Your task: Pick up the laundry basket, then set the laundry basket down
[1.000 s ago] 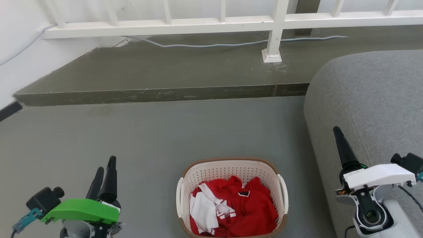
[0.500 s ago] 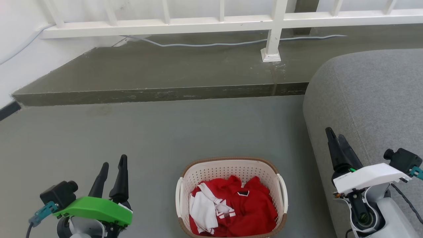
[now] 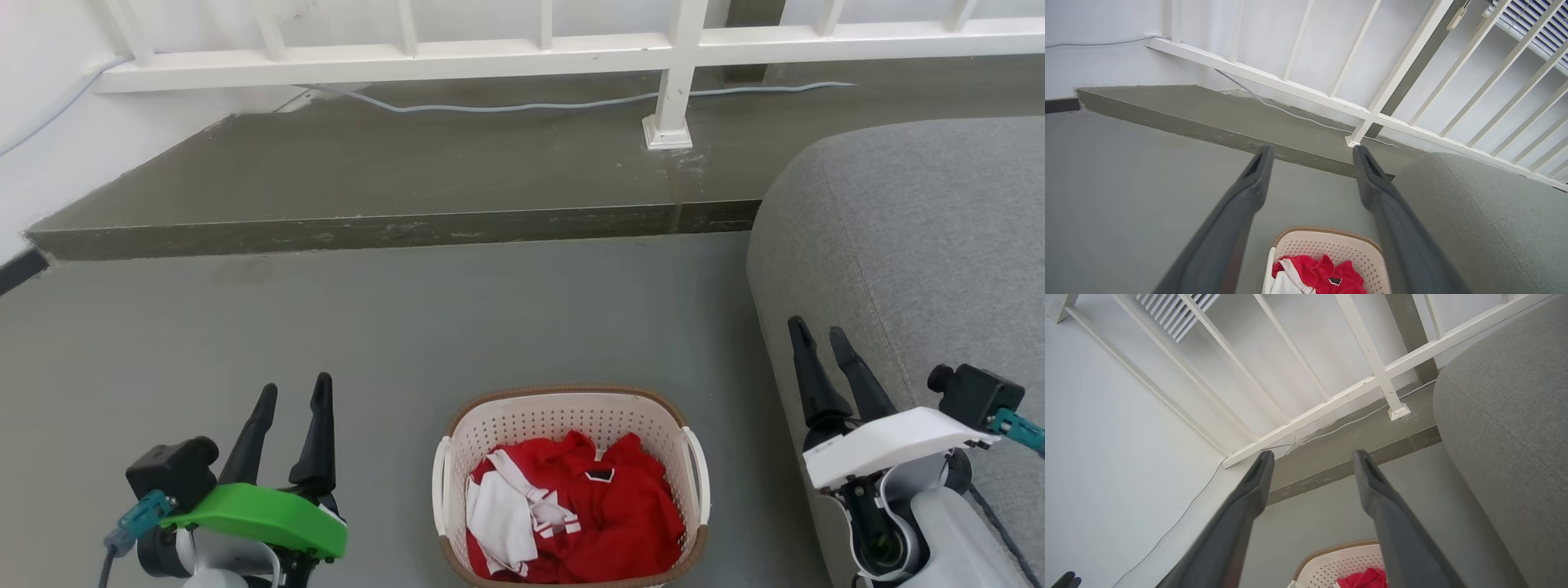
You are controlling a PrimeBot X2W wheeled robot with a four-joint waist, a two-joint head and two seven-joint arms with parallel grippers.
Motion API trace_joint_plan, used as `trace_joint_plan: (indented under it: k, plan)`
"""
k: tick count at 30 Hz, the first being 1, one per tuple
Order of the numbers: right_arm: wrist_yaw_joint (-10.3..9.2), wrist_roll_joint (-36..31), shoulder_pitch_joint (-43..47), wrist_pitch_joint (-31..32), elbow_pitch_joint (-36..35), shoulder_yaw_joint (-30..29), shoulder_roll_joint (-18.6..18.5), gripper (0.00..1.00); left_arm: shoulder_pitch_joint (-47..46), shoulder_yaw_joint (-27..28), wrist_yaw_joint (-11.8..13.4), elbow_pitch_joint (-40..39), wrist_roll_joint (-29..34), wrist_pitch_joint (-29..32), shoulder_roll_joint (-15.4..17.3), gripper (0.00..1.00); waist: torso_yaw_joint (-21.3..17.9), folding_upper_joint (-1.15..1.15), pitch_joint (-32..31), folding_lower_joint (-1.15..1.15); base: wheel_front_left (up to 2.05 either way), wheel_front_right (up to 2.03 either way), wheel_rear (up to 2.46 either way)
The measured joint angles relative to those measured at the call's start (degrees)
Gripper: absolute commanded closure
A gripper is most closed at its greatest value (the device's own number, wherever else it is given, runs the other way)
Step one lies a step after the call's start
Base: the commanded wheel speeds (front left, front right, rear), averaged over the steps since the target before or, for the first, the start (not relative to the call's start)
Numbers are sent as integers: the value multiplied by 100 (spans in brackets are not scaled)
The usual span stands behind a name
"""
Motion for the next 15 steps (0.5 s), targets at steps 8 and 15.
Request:
trace_joint_plan:
  k: [8, 15]
  plan:
    - [1, -609, -8, -133, 3, 14, 55, 0, 0, -71, 0, -69, 588, -166, -2, 0, -14, 0, 16, 0, 0, 0, 0]
    - [2, -1124, -19, -285, 7, 49, 73, 0, -2, -171, 1, -143, 1055, -291, -2, 0, -28, 0, 34, 0, 0, 0, 0]
